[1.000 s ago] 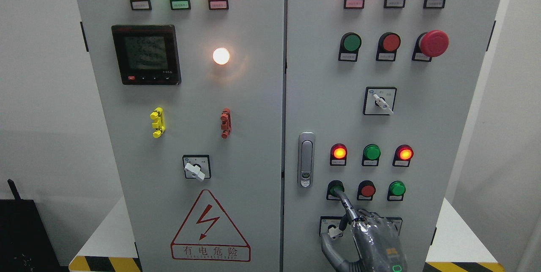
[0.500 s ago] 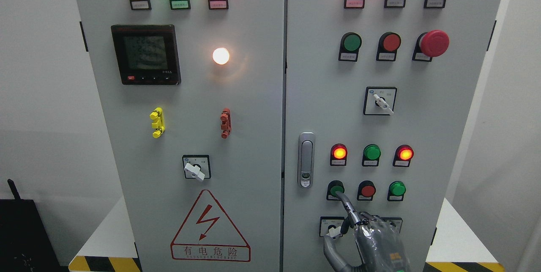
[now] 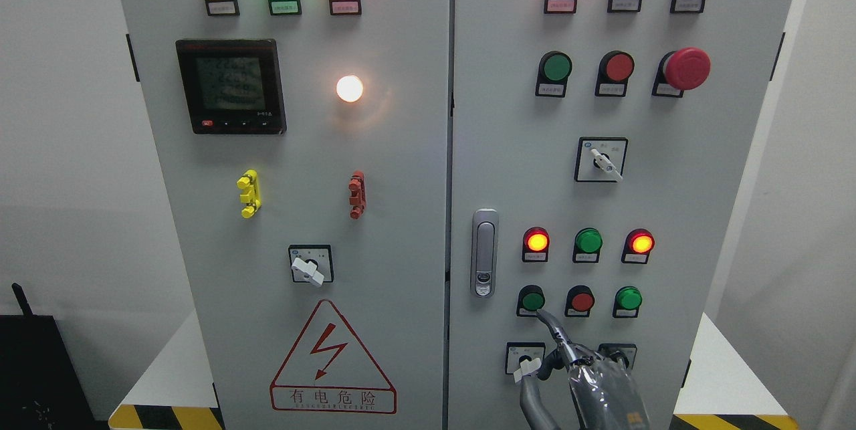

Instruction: Press green start button

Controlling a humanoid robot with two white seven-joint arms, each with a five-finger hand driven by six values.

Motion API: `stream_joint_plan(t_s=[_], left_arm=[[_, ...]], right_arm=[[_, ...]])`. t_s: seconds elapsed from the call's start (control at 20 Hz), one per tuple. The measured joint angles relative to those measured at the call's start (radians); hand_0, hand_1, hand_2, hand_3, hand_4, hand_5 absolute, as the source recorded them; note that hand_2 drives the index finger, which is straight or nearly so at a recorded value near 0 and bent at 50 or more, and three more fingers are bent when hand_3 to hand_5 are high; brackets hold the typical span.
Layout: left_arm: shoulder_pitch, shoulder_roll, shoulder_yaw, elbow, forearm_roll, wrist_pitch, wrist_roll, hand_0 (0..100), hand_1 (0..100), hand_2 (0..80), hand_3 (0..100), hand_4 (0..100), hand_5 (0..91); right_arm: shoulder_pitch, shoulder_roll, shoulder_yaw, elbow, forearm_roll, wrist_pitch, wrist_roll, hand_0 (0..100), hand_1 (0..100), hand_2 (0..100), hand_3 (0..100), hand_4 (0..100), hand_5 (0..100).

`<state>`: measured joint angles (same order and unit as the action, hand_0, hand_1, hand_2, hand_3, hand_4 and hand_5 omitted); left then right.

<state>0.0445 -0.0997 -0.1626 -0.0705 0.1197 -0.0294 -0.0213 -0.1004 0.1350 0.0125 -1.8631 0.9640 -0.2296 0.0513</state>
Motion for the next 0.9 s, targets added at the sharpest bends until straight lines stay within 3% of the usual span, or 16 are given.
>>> stream_joint_plan(t_s=[0.55, 0.9], left_arm=[[0.000, 0.000, 0.000, 0.000, 0.000, 0.000, 0.000, 12, 56, 0.0, 0, 0, 0.0], [0.000, 0.000, 0.000, 0.000, 0.000, 0.000, 0.000, 12, 56, 0.0, 0, 0, 0.0]], right_arm=[[0.078, -0.001, 0.040, -0.074, -0.268, 0.090, 0.029, 76, 33, 0, 55, 49, 31], [0.133, -0.002, 0.055, -0.116, -0.403, 0.103, 0.034, 75, 30, 0, 39, 35, 16]])
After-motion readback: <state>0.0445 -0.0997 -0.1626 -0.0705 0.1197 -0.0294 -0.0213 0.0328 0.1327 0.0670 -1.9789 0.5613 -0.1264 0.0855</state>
